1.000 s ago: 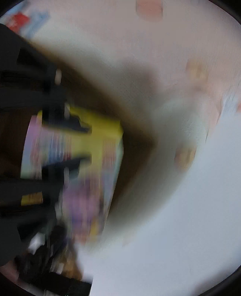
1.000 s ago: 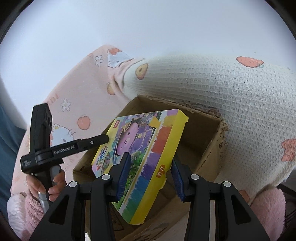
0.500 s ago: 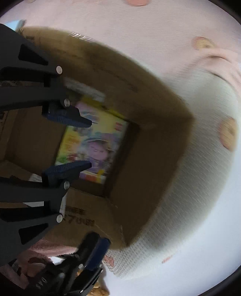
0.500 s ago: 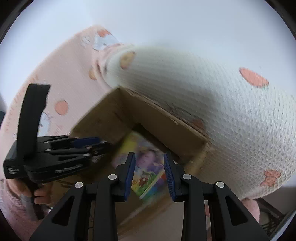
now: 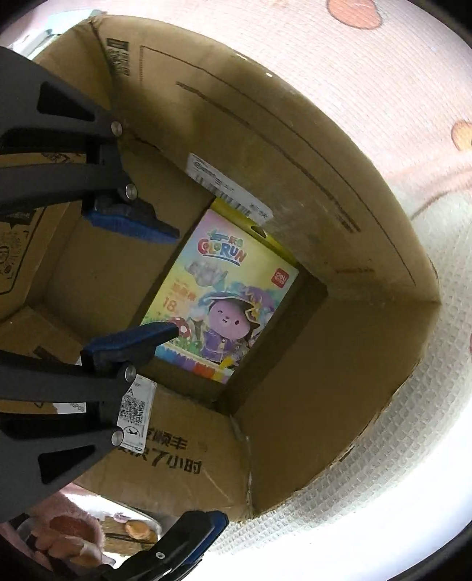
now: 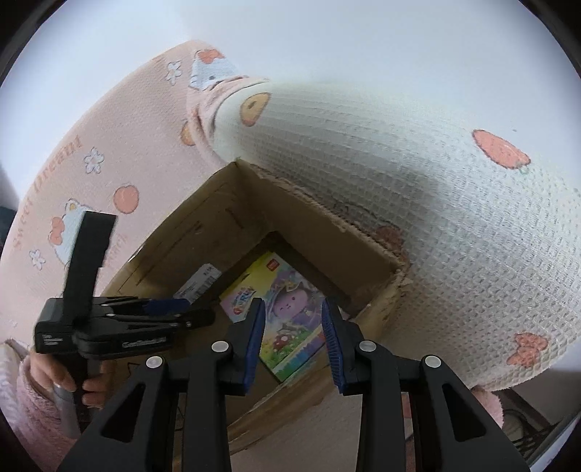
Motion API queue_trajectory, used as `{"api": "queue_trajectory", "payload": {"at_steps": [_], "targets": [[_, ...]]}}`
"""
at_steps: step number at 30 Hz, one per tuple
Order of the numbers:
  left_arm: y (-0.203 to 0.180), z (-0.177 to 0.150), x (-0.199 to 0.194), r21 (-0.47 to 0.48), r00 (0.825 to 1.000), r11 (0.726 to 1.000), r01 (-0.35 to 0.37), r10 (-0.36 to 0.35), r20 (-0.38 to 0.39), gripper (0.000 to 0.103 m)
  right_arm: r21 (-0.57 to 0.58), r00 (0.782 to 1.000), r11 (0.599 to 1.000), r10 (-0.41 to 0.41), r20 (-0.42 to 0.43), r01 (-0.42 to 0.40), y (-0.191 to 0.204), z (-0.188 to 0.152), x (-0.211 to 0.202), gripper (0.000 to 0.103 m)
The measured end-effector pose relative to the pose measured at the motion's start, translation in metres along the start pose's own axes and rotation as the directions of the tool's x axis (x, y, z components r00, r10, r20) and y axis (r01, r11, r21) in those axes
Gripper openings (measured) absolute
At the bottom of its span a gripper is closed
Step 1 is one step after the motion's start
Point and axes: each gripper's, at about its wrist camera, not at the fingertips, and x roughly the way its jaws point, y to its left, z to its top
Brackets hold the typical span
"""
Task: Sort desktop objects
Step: 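Withdraw the right gripper from the cardboard box back to the pile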
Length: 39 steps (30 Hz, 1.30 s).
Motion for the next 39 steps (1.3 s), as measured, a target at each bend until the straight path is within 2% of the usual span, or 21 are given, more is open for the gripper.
{"api": "queue_trajectory", "payload": {"at_steps": [2, 4, 6, 8, 9, 10, 11, 13, 14, 17, 19, 22, 26, 28, 32, 33, 36, 39], "targets": [[0.004, -0.003, -0.006, -0.015, 1.0, 1.0, 0.013, -0.013, 0.017, 0.049, -0.046, 1.0, 0.999, 0.007, -0.03, -0.008, 0.01, 0.004, 0.004, 0.029], [0.013, -0.007, -0.015, -0.053, 0.999, 0.998, 0.025, -0.023, 0.046, 0.042, -0.107, 0.996, 0.994, 0.013, -0.083, -0.022, 0.024, 0.008, 0.011, 0.03], [0.022, -0.011, -0.025, -0.086, 0.997, 0.996, 0.039, -0.033, 0.069, 0.009, -0.165, 0.984, 0.985, 0.02, -0.18, -0.05, 0.04, 0.013, 0.025, 0.03], [0.033, -0.018, -0.039, -0.122, 0.992, 0.991, 0.049, -0.034, 0.12, 0.007, -0.2, 0.963, 0.973, 0.06, -0.261, -0.115, 0.052, 0.016, 0.035, 0.029], [0.037, -0.022, -0.045, -0.126, 0.988, 0.991, 0.045, -0.026, 0.151, 0.006, -0.233, 0.943, 0.954, 0.11, -0.315, -0.189, 0.064, 0.017, 0.042, 0.023], [0.04, -0.026, -0.054, -0.128, 0.983, 0.991, 0.025, -0.001, 0.186, 0.006, -0.26, 0.928, 0.942, 0.113, -0.354, -0.214, 0.074, 0.018, 0.049, 0.019], [0.044, -0.028, -0.061, -0.132, 0.977, 0.991, 0.004, 0.024, 0.211, 0.006, -0.296, 0.917, 0.935, 0.067, -0.393, -0.195, 0.085, 0.019, 0.058, 0.018], [0.052, -0.04, -0.081, -0.144, 0.959, 0.989, -0.019, 0.059, 0.278, 0.006, -0.351, 0.893, 0.912, 0.035, -0.449, -0.212, 0.105, 0.013, 0.071, 0.018], [0.056, -0.045, -0.088, -0.153, 0.951, 0.988, -0.018, 0.064, 0.301, 0.006, -0.364, 0.868, 0.902, 0.024, -0.496, -0.233, 0.115, 0.01, 0.084, 0.018], [0.074, -0.062, -0.112, -0.189, 0.922, 0.982, -0.015, 0.087, 0.378, 0.006, -0.351, 0.815, 0.901, 0.004, -0.579, -0.254, 0.13, 0.001, 0.12, 0.018], [0.089, -0.065, -0.122, -0.21, 0.912, 0.977, -0.023, 0.107, 0.396, 0.006, -0.334, 0.79, 0.913, -0.02, -0.613, -0.236, 0.132, -0.004, 0.139, 0.018], [0.11, -0.077, -0.128, -0.243, 0.908, 0.97, -0.006, 0.107, 0.406, 0.006, -0.28, 0.751, 0.933, -0.017, -0.66, -0.224, 0.131, -0.01, 0.167, 0.018], [0.136, -0.088, -0.126, -0.3, 0.91, 0.954, 0.027, 0.101, 0.403, 0.006, -0.203, 0.726, 0.968, -0.036, -0.686, -0.145, 0.123, -0.019, 0.193, 0.018], [0.143, -0.093, -0.12, -0.32, 0.91, 0.947, 0.039, 0.099, 0.403, 0.006, -0.147, 0.689, 0.982, -0.027, -0.724, -0.115, 0.116, -0.027, 0.204, 0.018], [0.154, -0.097, -0.116, -0.342, 0.908, 0.938, 0.053, 0.097, 0.407, 0.006, -0.039, 0.643, 0.997, 0.009, -0.766, -0.06, 0.102, -0.038, 0.22, 0.018], [0.156, -0.098, -0.116, -0.349, 0.908, 0.936, 0.053, 0.1, 0.406, 0.006, -0.03, 0.644, 0.998, 0.009, -0.765, -0.049, 0.1, -0.039, 0.223, 0.018], [0.163, -0.104, -0.117, -0.369, 0.909, 0.929, 0.04, 0.12, 0.4, 0.006, -0.023, 0.665, 1.0, -0.01, -0.746, -0.011, 0.092, -0.039, 0.229, 0.018], [0.172, -0.113, -0.116, -0.409, 0.913, 0.912, 0.007, 0.161, 0.375, 0.006, -0.054, 0.705, 0.998, -0.061, -0.706, 0.032, 0.084, -0.038, 0.232, 0.016]]}}
